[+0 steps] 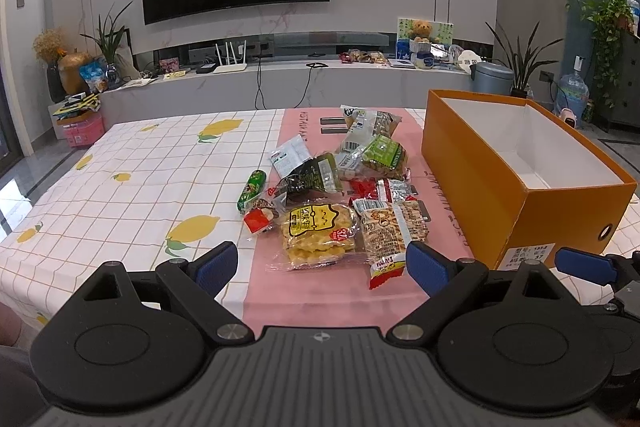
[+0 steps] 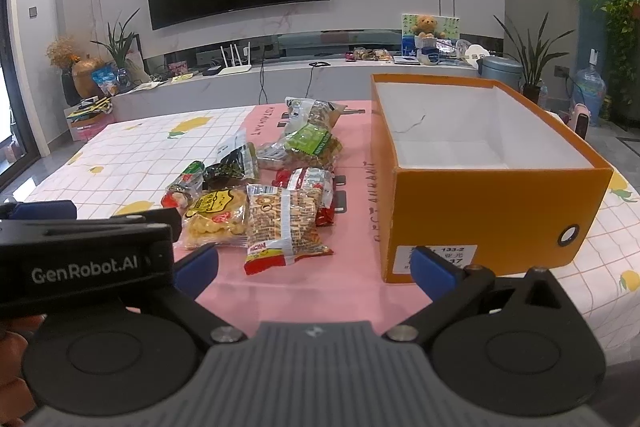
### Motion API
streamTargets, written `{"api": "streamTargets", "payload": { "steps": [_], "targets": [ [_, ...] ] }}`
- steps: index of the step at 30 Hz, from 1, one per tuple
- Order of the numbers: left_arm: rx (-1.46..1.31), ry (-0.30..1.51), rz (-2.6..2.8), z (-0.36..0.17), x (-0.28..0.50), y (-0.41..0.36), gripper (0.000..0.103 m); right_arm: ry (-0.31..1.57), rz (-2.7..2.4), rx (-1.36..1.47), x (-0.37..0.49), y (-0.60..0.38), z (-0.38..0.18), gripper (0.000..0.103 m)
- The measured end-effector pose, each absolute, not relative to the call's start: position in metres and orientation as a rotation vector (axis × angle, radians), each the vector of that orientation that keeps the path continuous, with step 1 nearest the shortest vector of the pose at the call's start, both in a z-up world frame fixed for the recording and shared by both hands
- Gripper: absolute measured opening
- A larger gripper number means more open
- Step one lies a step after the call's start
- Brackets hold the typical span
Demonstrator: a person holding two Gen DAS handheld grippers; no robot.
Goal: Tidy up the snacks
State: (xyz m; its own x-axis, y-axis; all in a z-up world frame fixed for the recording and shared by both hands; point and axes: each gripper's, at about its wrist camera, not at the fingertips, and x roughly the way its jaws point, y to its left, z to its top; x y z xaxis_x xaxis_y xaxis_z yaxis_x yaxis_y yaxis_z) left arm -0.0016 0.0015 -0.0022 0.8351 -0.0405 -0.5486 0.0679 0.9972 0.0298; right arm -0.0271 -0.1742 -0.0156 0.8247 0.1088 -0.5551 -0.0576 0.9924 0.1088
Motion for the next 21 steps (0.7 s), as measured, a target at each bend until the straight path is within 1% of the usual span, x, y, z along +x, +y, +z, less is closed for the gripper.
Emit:
{"api": "streamTargets", "payload": {
  "steps": [21],
  "targets": [
    [0.075, 0.589, -0.061, -0.0035, 0.0009, 0.0011, 0.103, 0.608, 0.093, 0.081, -0.0227, -0.1706, -0.0190, 0.100]
  ]
}}
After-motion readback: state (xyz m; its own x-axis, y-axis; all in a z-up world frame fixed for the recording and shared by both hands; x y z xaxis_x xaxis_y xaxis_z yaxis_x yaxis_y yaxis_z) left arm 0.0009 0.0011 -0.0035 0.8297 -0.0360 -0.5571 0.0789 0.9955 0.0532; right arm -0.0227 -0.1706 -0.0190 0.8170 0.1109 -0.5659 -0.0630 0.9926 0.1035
